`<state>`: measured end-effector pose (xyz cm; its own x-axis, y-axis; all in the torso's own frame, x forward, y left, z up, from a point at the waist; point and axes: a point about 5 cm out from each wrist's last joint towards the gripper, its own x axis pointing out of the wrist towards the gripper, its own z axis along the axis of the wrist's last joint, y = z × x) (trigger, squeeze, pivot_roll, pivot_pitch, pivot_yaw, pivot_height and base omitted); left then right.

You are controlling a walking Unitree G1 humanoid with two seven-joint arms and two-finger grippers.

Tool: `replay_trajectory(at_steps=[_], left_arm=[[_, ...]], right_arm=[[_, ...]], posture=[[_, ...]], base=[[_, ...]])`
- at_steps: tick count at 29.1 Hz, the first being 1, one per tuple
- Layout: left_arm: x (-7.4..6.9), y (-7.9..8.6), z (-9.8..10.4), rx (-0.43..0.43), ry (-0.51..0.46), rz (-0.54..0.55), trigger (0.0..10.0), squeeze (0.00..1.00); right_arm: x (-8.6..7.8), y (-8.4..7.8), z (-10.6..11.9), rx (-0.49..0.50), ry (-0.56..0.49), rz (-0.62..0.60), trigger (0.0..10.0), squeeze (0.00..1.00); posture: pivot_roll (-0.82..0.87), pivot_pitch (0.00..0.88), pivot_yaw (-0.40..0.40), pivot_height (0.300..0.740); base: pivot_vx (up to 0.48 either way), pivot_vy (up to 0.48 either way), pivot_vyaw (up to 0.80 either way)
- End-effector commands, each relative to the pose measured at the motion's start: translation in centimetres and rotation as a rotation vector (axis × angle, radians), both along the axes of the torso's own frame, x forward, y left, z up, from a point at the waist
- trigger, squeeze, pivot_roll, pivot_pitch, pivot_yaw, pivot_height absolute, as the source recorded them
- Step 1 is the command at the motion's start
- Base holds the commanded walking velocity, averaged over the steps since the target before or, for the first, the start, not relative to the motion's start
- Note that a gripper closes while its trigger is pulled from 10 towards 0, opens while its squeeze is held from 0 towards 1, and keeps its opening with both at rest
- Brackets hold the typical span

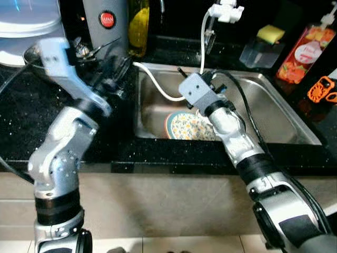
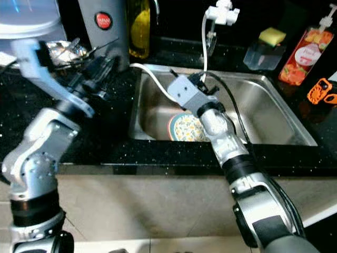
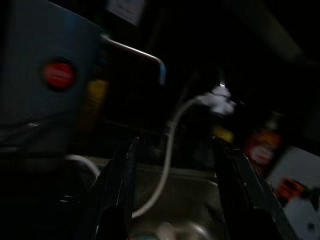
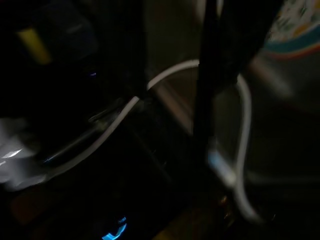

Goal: Kitchen organization

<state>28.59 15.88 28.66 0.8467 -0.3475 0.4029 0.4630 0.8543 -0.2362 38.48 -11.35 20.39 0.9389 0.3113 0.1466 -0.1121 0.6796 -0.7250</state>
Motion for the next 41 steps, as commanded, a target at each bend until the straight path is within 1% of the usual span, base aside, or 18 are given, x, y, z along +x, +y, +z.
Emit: replay_trajectory(at_steps=[1,4,6,11,12,13,15,17,18,19,22,23,26,29,31,32,37,41], left_arm=[[0.0,0.6,1.0,0.016,-0.031,0.049,10.0,0.00],[0.2,1.5,1.5,0.008,-0.039,0.118,10.0,0.00],[0.5,2.1,1.7,0.007,-0.034,0.168,10.0,0.00],[0.8,2.6,1.7,0.013,-0.026,0.212,10.0,0.00],[1.0,2.9,1.7,0.031,-0.023,0.259,10.0,0.00],[1.0,2.9,1.7,0.031,-0.023,0.259,10.0,0.00],[1.6,3.5,1.7,0.106,-0.007,0.379,10.0,0.00],[1.9,3.8,1.5,0.172,0.006,0.429,10.0,0.00],[2.3,4.1,1.0,0.343,0.028,0.511,10.0,0.00],[2.3,4.1,1.0,0.343,0.028,0.511,10.0,0.00],[2.8,5.7,-0.5,0.742,0.052,0.646,10.0,0.00],[2.8,5.7,-0.5,0.742,0.052,0.646,10.0,0.00],[3.3,7.3,-1.8,1.013,0.070,0.626,10.0,0.00],[3.4,7.4,-2.1,1.046,0.068,0.604,10.0,0.00],[4.5,7.8,-2.9,1.191,0.018,0.536,10.0,0.00],[4.5,7.8,-2.9,1.191,0.018,0.536,10.0,0.00],[5.7,8.2,-3.1,1.426,-0.094,0.525,10.0,0.00],[6.5,8.7,-2.8,1.496,-0.131,0.530,10.0,0.00]], right_arm=[[0.1,0.0,-1.3,-0.069,0.100,0.032,10.0,1.00],[-0.1,0.3,-2.5,-0.054,0.208,0.084,10.0,1.00],[-0.2,0.5,-2.4,0.052,0.253,0.103,10.0,1.00],[-0.1,0.6,-1.8,0.181,0.260,0.110,10.0,1.00],[-0.1,0.9,-0.9,0.291,0.246,0.139,10.0,0.00],[-0.1,0.9,-0.9,0.291,0.246,0.139,10.0,0.00],[-0.3,1.0,1.7,0.544,0.193,0.220,10.0,0.00],[-0.4,0.9,2.6,0.633,0.180,0.250,10.0,0.00],[-0.5,0.8,3.3,0.689,0.164,0.273,10.0,0.00],[-0.5,0.8,3.3,0.689,0.164,0.273,10.0,0.00],[-0.7,0.5,3.8,0.727,0.147,0.283,10.0,0.00],[-0.7,0.5,3.8,0.727,0.147,0.283,10.0,0.00],[-0.7,0.4,3.9,0.727,0.145,0.286,10.0,0.00],[-0.8,0.4,3.9,0.730,0.146,0.290,10.0,0.00],[-0.9,0.6,4.1,0.748,0.149,0.307,10.0,0.00],[-0.9,0.6,4.1,0.748,0.149,0.307,10.0,0.00],[-1.2,0.6,4.6,0.782,0.142,0.329,10.0,0.00],[-1.4,0.3,4.7,0.792,0.134,0.330,10.0,0.00]], posture=[[0.26,0.000,-0.129,0.740],[0.26,0.000,-0.133,0.740],[0.26,0.000,-0.131,0.740],[0.26,0.000,-0.131,0.740],[0.25,0.000,-0.127,0.740],[0.25,0.000,-0.127,0.740],[0.25,0.000,-0.120,0.740],[0.25,0.000,-0.120,0.740],[0.25,0.000,-0.115,0.740],[0.25,0.000,-0.115,0.740],[0.25,0.000,-0.115,0.740],[0.25,0.000,-0.115,0.740],[0.25,0.003,-0.123,0.740],[0.25,0.003,-0.124,0.740],[0.25,0.004,-0.127,0.740],[0.25,0.004,-0.127,0.740],[0.25,0.004,-0.127,0.740],[0.23,0.008,-0.110,0.740]], base=[[0.000,0.000,0.00],[0.000,0.000,0.00],[0.000,0.000,0.00],[0.000,0.000,0.00],[0.000,0.000,0.00],[0.000,0.000,0.00],[0.000,0.000,0.00],[0.000,0.000,0.00],[0.000,0.000,0.00],[0.000,0.000,0.00],[0.000,0.000,0.00],[0.000,0.000,0.00],[0.000,0.000,0.00],[0.000,0.000,0.00],[0.000,0.000,0.00],[0.000,0.000,0.00],[0.000,0.000,0.00],[0.000,0.000,0.00]])
